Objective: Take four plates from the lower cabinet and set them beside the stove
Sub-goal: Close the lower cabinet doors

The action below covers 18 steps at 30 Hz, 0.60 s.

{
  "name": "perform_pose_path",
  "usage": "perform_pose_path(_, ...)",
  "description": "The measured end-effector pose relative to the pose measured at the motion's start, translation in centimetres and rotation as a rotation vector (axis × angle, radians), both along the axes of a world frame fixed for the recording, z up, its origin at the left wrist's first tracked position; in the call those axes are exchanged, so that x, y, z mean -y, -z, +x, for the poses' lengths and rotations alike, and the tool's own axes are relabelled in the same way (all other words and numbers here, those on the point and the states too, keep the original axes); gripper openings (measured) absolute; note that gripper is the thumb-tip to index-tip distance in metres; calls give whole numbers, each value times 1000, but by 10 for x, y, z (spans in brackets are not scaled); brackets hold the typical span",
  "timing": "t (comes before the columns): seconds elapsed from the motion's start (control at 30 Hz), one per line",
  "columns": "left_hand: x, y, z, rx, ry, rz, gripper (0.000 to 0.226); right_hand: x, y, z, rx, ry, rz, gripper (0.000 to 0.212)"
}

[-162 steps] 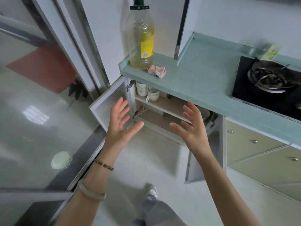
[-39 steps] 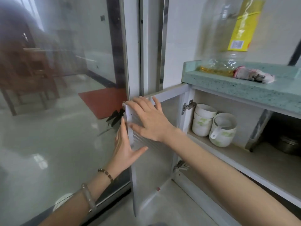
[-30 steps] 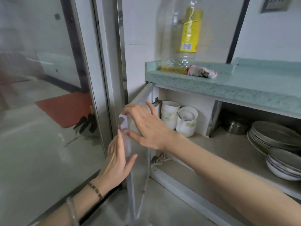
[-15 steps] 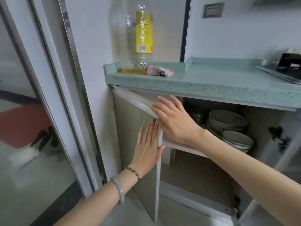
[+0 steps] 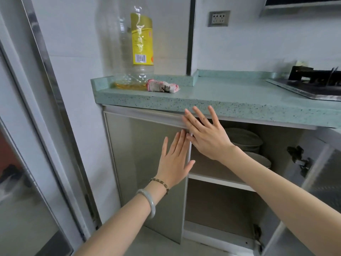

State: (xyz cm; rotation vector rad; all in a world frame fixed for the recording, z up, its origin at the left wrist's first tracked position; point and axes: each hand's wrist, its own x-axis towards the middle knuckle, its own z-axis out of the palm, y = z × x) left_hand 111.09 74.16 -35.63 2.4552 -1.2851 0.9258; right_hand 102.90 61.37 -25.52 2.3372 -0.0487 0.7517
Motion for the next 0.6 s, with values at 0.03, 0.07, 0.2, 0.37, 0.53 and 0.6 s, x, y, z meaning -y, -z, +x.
perform_pose_path(0.03, 3, -1, 3, -7, 2, 12, 84, 3, 0, 3, 3, 8, 8, 62)
perform_pose_path(0.07, 7, -2, 6, -13, 3, 22, 83, 6, -1, 5, 9, 7, 23, 61)
perform_pose_path(0.2, 18, -4, 17, -17, 26, 26, 82, 15, 0, 15, 35, 2, 74, 65)
perform_pose_path(0.37, 26, -4, 26, -10, 38, 24, 83, 23, 8, 22, 61, 9, 42, 72)
perform_pose_path(0.53, 29, -1, 35, 2, 54, 37, 83, 26, 11, 23, 59, 49, 6, 74)
perform_pose_path(0.6, 27, -1, 37, 7, 81, 34, 83, 24, 8, 21, 37, 52, 22, 73)
